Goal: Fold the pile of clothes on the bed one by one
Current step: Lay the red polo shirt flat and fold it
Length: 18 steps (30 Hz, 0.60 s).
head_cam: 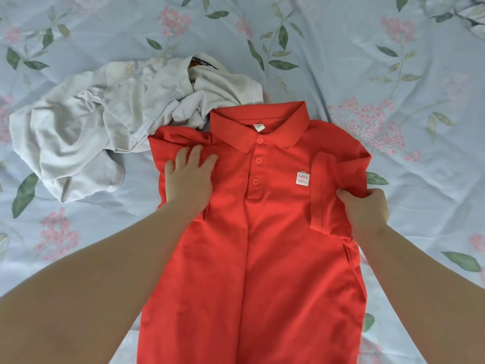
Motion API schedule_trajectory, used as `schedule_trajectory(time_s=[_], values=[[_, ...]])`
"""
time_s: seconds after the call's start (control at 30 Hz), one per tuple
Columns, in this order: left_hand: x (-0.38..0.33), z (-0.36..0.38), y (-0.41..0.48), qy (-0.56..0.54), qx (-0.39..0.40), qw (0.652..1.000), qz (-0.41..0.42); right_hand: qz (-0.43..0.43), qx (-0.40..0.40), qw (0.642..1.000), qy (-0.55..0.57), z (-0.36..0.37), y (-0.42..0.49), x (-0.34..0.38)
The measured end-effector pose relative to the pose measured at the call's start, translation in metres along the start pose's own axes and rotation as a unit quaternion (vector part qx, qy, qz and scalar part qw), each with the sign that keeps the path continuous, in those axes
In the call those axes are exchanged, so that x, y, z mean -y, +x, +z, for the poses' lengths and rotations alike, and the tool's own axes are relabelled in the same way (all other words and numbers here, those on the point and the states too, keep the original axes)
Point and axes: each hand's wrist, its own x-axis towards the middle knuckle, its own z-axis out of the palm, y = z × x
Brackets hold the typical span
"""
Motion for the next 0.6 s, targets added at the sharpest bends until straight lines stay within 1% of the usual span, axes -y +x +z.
schedule_trajectory(time_s=[0.07,0.1,0.13,0.17,0.2,0.23,0.27,0.3,0.33,0.37,0.4,0.43,0.47,0.5,0.53,0.57,0.6], values=[[-0.020,-0.002,-0.003,0.036,-0.018,0.999,-0.016,0.003,0.012,1.000,-0.003,-0.004,-0.002,-0.005],[-0.031,-0.004,-0.004,0.021,-0.043,0.999,0.002,0.001,0.019,1.000,0.001,-0.006,-0.003,-0.006],[-0.040,-0.005,-0.005,-0.007,-0.048,0.998,0.039,-0.003,0.027,1.000,0.008,-0.008,-0.004,-0.008],[-0.048,-0.003,-0.006,-0.046,-0.016,0.996,0.081,-0.008,0.036,0.999,0.016,-0.008,-0.005,-0.010],[-0.056,-0.001,-0.007,-0.074,0.042,0.991,0.103,-0.012,0.048,0.999,0.022,-0.010,-0.007,-0.013],[-0.061,0.002,-0.008,-0.091,0.119,0.984,0.095,-0.016,0.062,0.998,0.030,-0.011,-0.009,-0.015],[-0.066,0.001,-0.009,-0.099,0.164,0.979,0.070,-0.018,0.078,0.996,0.045,-0.013,-0.011,-0.017],[-0.068,-0.002,-0.009,-0.106,0.165,0.980,0.043,-0.018,0.096,0.993,0.067,-0.015,-0.015,-0.017],[-0.071,-0.009,-0.008,-0.114,0.137,0.984,0.019,-0.023,0.114,0.989,0.090,-0.017,-0.019,-0.016],[-0.075,-0.015,-0.008,-0.125,0.084,0.989,0.012,-0.039,0.130,0.984,0.112,-0.017,-0.024,-0.014],[-0.082,-0.023,-0.008,-0.165,0.031,0.986,0.010,-0.065,0.144,0.979,0.127,-0.016,-0.030,-0.010],[-0.089,-0.029,-0.009,-0.243,0.011,0.970,0.008,-0.098,0.157,0.973,0.136,-0.015,-0.036,-0.006],[-0.098,-0.038,-0.009,-0.346,0.028,0.938,-0.012,-0.129,0.171,0.968,0.132,-0.012,-0.043,-0.001],[-0.107,-0.044,-0.009,-0.447,0.083,0.889,-0.049,-0.158,0.192,0.961,0.120,-0.008,-0.049,0.002],[-0.114,-0.048,-0.009,-0.523,0.139,0.836,-0.089,-0.181,0.221,0.953,0.102,-0.004,-0.056,0.005],[-0.119,-0.047,-0.008,-0.566,0.180,0.794,-0.128,-0.191,0.252,0.945,0.083,-0.001,-0.062,0.005],[-0.123,-0.045,-0.007,-0.569,0.213,0.780,-0.152,-0.192,0.278,0.939,0.065,0.002,-0.066,0.004]])
